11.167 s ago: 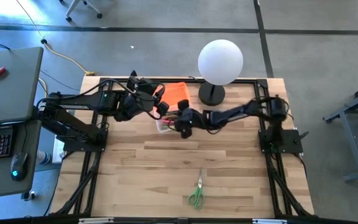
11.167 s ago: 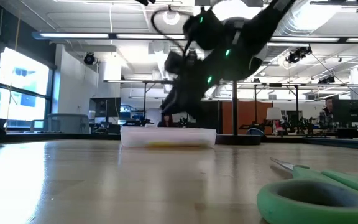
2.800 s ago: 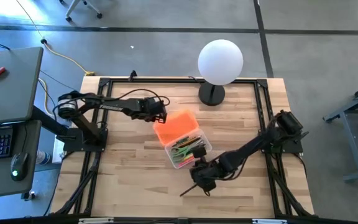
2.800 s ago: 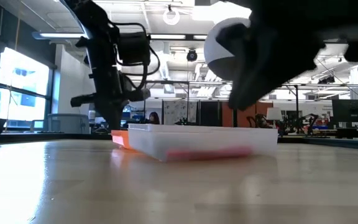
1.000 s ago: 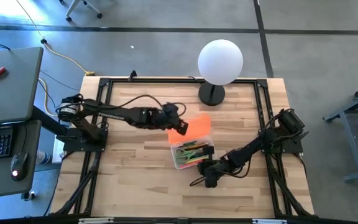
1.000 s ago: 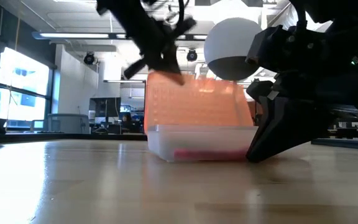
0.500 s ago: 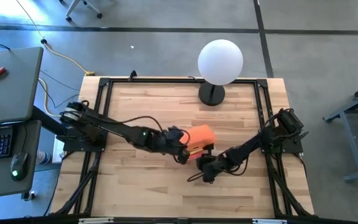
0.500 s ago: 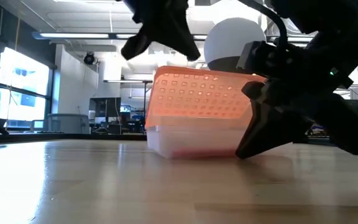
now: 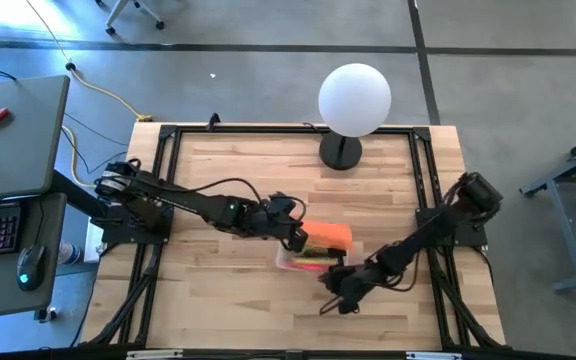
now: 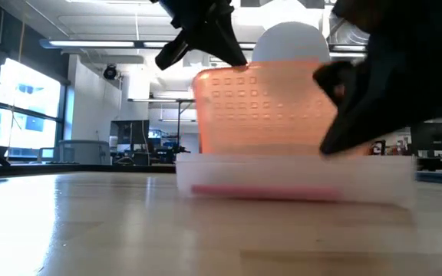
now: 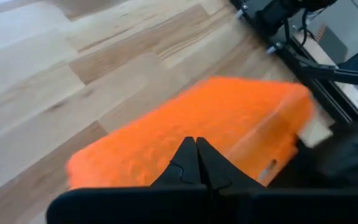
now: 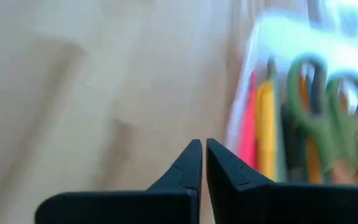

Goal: Pick & place school supplies into a supply box
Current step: Close the transparent supply box

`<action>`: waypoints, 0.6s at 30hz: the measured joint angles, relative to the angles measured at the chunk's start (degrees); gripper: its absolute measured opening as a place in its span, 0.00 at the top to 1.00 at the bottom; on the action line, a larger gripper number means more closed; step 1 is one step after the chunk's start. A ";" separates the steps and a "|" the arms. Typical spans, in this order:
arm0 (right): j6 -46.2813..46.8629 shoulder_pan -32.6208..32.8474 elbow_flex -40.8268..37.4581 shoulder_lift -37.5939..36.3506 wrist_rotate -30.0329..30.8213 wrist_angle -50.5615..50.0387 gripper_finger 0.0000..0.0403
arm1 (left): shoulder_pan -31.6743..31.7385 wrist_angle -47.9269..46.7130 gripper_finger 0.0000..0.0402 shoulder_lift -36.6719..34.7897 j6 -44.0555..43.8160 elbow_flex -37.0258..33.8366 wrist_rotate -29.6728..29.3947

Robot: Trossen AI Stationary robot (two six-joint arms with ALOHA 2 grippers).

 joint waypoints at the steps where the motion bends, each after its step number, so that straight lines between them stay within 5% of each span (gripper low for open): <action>1: -0.35 0.39 0.00 -1.09 -0.27 0.62 1.00 | 0.25 0.22 0.98 -0.01 0.53 0.02 -0.05; 9: -2.56 1.82 0.12 -7.69 0.60 2.42 1.00 | 0.15 1.07 0.94 1.00 0.74 0.08 1.13; 18: -2.71 1.93 0.07 1.18 4.40 1.56 1.00 | 0.06 4.41 0.96 2.39 0.20 -0.08 2.17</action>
